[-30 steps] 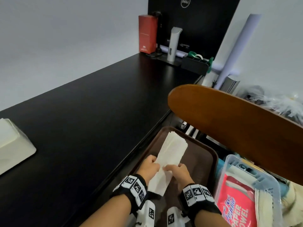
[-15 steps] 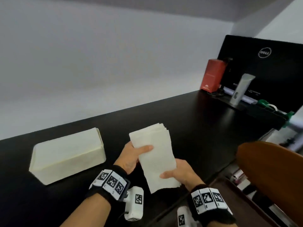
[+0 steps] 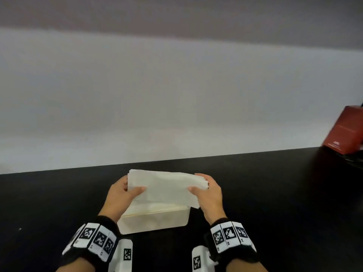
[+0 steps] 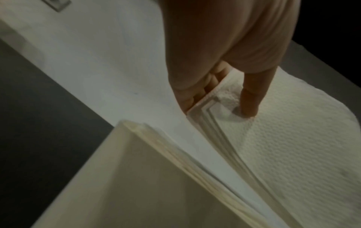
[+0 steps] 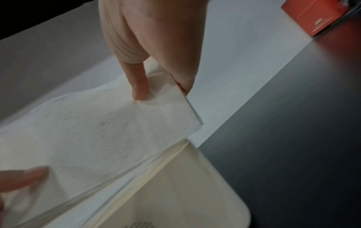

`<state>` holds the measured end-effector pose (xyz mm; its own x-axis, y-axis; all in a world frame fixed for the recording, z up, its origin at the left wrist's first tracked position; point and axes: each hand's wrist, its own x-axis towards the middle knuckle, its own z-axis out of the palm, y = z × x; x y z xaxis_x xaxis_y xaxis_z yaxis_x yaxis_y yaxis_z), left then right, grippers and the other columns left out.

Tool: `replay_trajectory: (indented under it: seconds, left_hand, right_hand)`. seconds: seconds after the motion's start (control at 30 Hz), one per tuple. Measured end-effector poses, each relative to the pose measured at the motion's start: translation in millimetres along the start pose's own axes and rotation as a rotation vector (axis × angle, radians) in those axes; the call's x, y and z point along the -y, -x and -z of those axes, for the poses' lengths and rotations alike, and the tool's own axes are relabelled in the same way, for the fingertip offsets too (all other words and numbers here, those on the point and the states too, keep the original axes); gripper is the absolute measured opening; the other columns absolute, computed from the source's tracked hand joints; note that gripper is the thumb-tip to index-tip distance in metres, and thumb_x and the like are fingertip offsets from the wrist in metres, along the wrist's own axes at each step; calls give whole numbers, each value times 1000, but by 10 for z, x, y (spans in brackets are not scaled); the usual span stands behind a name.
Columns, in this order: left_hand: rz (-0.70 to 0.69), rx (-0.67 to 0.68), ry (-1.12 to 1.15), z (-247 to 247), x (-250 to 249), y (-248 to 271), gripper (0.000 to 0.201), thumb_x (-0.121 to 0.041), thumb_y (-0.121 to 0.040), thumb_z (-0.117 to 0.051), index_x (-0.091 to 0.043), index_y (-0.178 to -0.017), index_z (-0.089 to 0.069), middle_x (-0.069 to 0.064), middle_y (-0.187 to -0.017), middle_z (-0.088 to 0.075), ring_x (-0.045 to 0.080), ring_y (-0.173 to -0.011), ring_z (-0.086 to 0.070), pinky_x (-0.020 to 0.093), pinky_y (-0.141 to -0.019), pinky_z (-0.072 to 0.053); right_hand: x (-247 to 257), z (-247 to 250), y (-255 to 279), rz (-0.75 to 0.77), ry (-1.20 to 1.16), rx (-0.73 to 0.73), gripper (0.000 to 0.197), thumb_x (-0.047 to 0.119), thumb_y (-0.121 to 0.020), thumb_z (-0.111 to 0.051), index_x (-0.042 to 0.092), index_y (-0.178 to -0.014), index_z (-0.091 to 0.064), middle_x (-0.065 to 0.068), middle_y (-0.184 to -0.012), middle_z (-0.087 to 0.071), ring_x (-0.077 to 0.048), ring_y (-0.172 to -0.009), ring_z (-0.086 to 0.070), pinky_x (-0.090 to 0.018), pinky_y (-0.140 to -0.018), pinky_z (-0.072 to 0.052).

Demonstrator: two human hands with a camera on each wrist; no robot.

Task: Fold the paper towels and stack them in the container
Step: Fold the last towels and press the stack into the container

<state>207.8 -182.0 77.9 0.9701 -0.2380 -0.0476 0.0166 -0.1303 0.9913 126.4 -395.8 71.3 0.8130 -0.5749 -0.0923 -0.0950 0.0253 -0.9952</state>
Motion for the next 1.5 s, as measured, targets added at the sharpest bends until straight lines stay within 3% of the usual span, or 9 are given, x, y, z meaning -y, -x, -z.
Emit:
replay_trajectory:
  seconds: [0.1,0.27,0.43,0.57,0.97,1.13,1.23,1.37,1.5]
  left_hand:
    - [17,-69,33,117,91,-76,25,-3,-84,-65,-26,-92,-60,6,-101,-67,25,-94,-65,44,-86,-53]
    - [51,-94,100,148,201,-139,30,-2,-79,-71,-22,-96,-58,6,-102,-67,25,-95,-64,41,-85,-53]
    - [71,-66,146,100,240,-191,49,-3,-73,-76,-25,-111,-55,3,-109,-64,21,-102,-62,36,-87,-51]
    - [85,-48,143,60,237,-214,46,-4,-70,-79,-24,-105,-56,3,-107,-67,21,-102,-63,39,-90,-50]
    - [53,2,216,176,192,-201,32,3,-71,-75,-15,-95,-64,9,-100,-68,29,-99,-64,35,-76,-54]
    - [94,19,205,223,237,-206,65,-19,-44,-88,-26,-102,-60,6,-108,-66,23,-102,-64,37,-82,-54]
    - [100,34,197,226,229,-213,52,-5,-59,-85,-24,-100,-58,7,-108,-66,25,-104,-63,38,-85,-53]
    - [104,54,140,216,199,-241,44,-4,-66,-81,-24,-97,-57,1,-103,-66,21,-100,-63,33,-80,-53]
    - [132,58,152,238,230,-273,39,-1,-71,-77,-20,-100,-60,8,-108,-67,26,-103,-64,39,-85,-53]
  right_hand:
    - [52,-250,-96,7,-8,78,45,-5,-77,-66,32,-102,-60,1,-100,-62,-13,-89,-62,-30,-82,-55]
    - [8,-362,-219,-21,15,167,49,-9,-74,-69,30,-104,-59,3,-99,-62,-9,-88,-61,-22,-77,-52]
    - [-63,-343,-306,-105,47,216,45,-3,-69,-77,28,-97,-59,-1,-103,-67,-16,-95,-64,-37,-88,-54]
    - [-81,-350,-329,-104,75,254,43,-4,-69,-77,29,-90,-58,3,-97,-66,-15,-93,-64,-35,-86,-54]
    - [-62,-305,-338,-131,-21,274,38,-6,-67,-77,20,-91,-64,-9,-102,-69,-27,-98,-65,-48,-88,-54]
    - [-107,-268,-282,-148,55,326,45,-8,-68,-76,24,-95,-60,-6,-106,-67,-23,-101,-63,-43,-88,-54]
    - [-122,-288,-305,-161,80,324,44,-6,-67,-77,24,-96,-60,-4,-105,-67,-21,-101,-63,-42,-89,-53]
    - [-137,-352,-331,-198,99,308,40,-5,-64,-80,20,-91,-62,-6,-102,-68,-24,-100,-63,-45,-93,-52]
    - [-150,-375,-327,-205,113,282,38,-4,-62,-81,18,-88,-64,-8,-101,-68,-25,-97,-65,-46,-92,-52]
